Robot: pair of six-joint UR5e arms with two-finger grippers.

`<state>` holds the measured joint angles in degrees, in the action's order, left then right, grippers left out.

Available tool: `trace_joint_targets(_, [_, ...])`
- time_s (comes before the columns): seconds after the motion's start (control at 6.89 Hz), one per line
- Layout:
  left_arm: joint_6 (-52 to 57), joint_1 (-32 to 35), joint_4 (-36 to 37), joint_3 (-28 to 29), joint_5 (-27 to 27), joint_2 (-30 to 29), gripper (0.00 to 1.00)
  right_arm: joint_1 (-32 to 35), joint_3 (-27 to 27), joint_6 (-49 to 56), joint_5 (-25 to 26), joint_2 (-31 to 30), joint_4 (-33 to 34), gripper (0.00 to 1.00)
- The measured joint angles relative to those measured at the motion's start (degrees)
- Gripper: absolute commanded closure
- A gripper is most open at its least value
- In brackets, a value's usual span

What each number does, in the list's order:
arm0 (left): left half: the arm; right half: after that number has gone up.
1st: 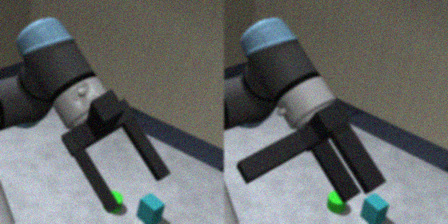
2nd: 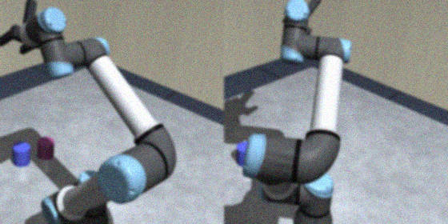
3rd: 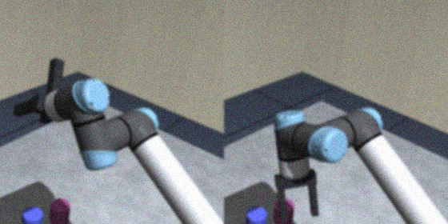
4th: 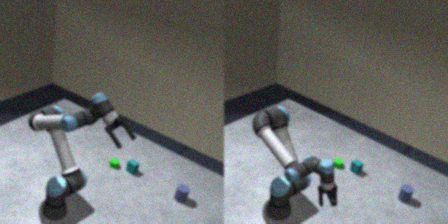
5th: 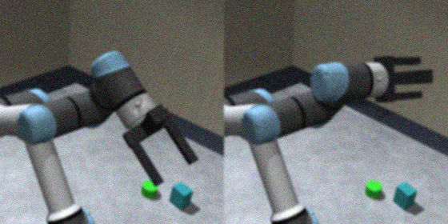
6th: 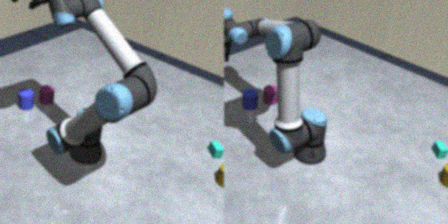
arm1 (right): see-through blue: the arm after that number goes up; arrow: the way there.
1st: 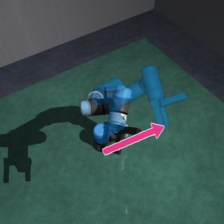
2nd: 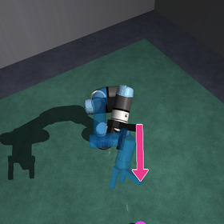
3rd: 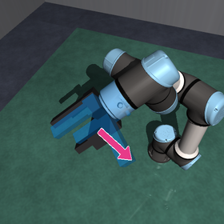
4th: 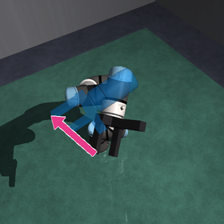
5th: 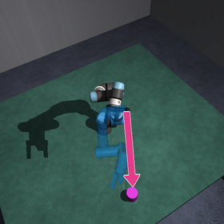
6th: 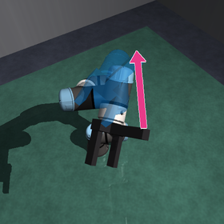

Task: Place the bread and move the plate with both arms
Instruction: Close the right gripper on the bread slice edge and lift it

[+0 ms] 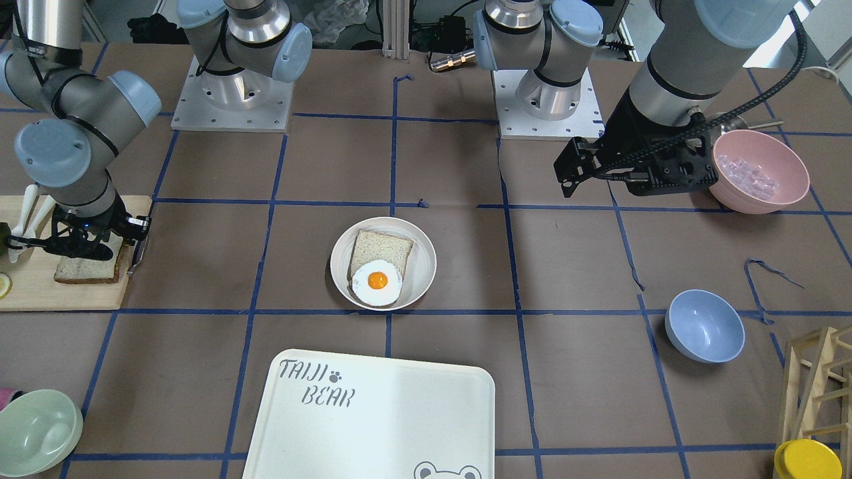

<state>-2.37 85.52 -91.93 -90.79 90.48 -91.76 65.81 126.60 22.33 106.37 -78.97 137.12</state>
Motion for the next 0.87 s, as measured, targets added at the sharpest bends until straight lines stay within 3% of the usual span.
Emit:
trace_joint_targets(0.29, [0.0, 0.0, 0.02, 0.0, -0.03, 0.0, 0.0, 0.02, -0.02, 0.23, 0.09, 0.04, -0.14, 1.0])
trace_joint_targets(0.87, [0.0, -0.06, 0.02, 0.0, -0.02, 0.0, 0.0, 0.27, 0.02, 0.09, 0.09, -0.15, -0.32, 1.0])
